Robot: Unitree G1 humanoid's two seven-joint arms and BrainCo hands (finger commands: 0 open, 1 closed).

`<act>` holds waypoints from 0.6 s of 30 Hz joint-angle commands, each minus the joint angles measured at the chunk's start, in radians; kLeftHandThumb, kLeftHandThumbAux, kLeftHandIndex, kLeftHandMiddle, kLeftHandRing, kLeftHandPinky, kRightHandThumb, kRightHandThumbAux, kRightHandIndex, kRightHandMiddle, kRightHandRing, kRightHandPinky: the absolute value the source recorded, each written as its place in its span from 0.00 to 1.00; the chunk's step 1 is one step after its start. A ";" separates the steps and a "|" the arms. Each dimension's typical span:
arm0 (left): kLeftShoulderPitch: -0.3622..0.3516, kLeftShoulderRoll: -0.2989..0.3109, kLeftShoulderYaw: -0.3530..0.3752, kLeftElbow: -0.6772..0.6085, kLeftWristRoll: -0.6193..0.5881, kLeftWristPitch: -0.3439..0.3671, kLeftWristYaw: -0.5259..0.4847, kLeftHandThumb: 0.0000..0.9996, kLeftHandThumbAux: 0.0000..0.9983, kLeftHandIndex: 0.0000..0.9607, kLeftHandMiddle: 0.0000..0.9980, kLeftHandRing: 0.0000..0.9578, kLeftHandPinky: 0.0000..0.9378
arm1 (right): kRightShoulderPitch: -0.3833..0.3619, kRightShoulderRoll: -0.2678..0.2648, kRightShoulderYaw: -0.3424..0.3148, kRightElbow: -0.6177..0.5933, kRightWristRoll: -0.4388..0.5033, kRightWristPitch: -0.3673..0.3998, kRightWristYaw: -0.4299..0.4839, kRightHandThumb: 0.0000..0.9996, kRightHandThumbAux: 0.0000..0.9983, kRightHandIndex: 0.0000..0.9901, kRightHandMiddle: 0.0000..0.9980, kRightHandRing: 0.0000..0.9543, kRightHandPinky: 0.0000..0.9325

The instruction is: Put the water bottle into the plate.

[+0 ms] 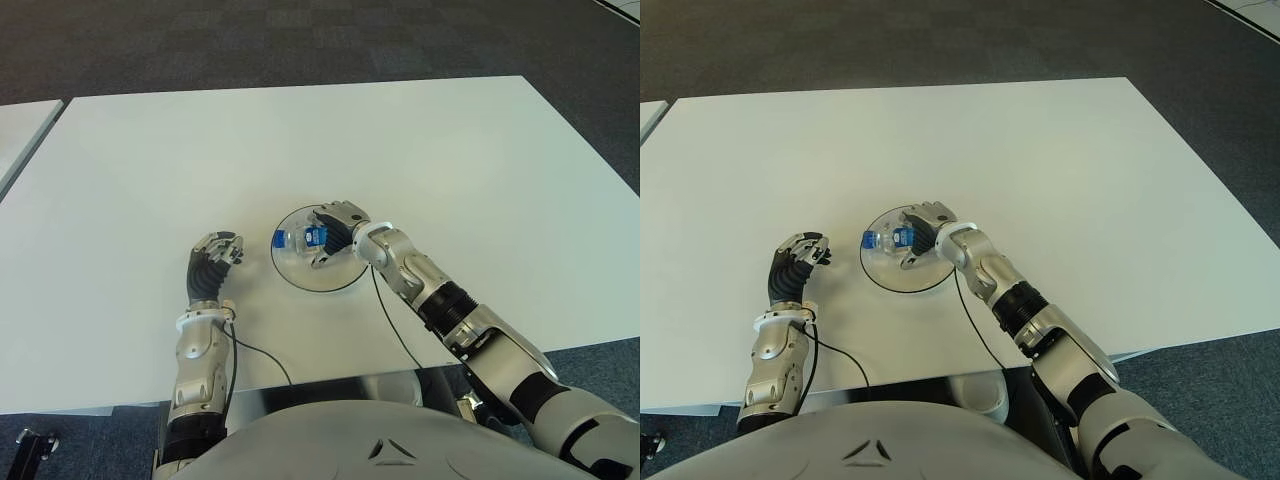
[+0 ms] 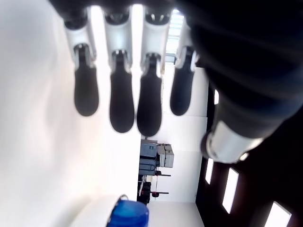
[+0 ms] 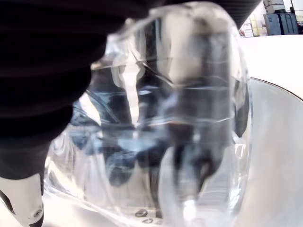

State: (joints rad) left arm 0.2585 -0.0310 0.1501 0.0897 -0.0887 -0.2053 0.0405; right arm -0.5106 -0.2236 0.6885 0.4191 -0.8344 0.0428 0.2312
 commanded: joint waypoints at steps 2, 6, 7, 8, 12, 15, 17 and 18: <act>0.001 0.003 0.003 0.015 0.000 0.004 -0.001 0.71 0.72 0.45 0.60 0.60 0.61 | 0.031 -0.042 0.049 0.030 -0.024 -0.041 0.054 0.63 0.70 0.36 0.42 0.47 0.51; -0.002 0.004 0.004 0.016 -0.002 0.004 -0.002 0.71 0.72 0.45 0.60 0.61 0.62 | 0.009 -0.060 0.069 0.043 -0.031 -0.080 0.073 0.46 0.62 0.13 0.19 0.23 0.27; -0.003 0.004 0.004 0.018 -0.002 0.003 -0.004 0.71 0.72 0.45 0.61 0.61 0.62 | 0.005 -0.062 0.073 0.048 -0.034 -0.087 0.075 0.45 0.62 0.11 0.17 0.20 0.24; -0.004 0.005 0.004 0.019 -0.003 0.002 -0.005 0.71 0.72 0.45 0.61 0.61 0.62 | 0.002 -0.063 0.076 0.051 -0.036 -0.091 0.076 0.45 0.58 0.07 0.12 0.14 0.18; -0.005 0.004 0.004 0.020 -0.003 0.001 -0.003 0.71 0.72 0.45 0.60 0.61 0.60 | -0.008 -0.068 0.083 0.059 -0.045 -0.104 0.077 0.47 0.50 0.01 0.03 0.04 0.05; -0.005 0.002 0.006 0.020 -0.005 0.003 -0.003 0.71 0.72 0.45 0.59 0.60 0.59 | -0.012 -0.074 0.088 0.063 -0.052 -0.118 0.066 0.50 0.43 0.00 0.01 0.01 0.02; -0.006 0.002 0.006 0.020 -0.007 0.004 -0.003 0.71 0.72 0.45 0.59 0.60 0.59 | -0.013 -0.074 0.088 0.065 -0.053 -0.124 0.062 0.51 0.40 0.00 0.00 0.01 0.01; -0.006 0.003 0.006 0.019 -0.007 0.004 -0.003 0.71 0.72 0.45 0.59 0.60 0.59 | -0.013 -0.076 0.088 0.066 -0.054 -0.130 0.055 0.51 0.39 0.00 0.00 0.00 0.00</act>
State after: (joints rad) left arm 0.2549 -0.0301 0.1509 0.0929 -0.0895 -0.2052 0.0405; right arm -0.5644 -0.2826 0.7423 0.4416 -0.8693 -0.0698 0.2585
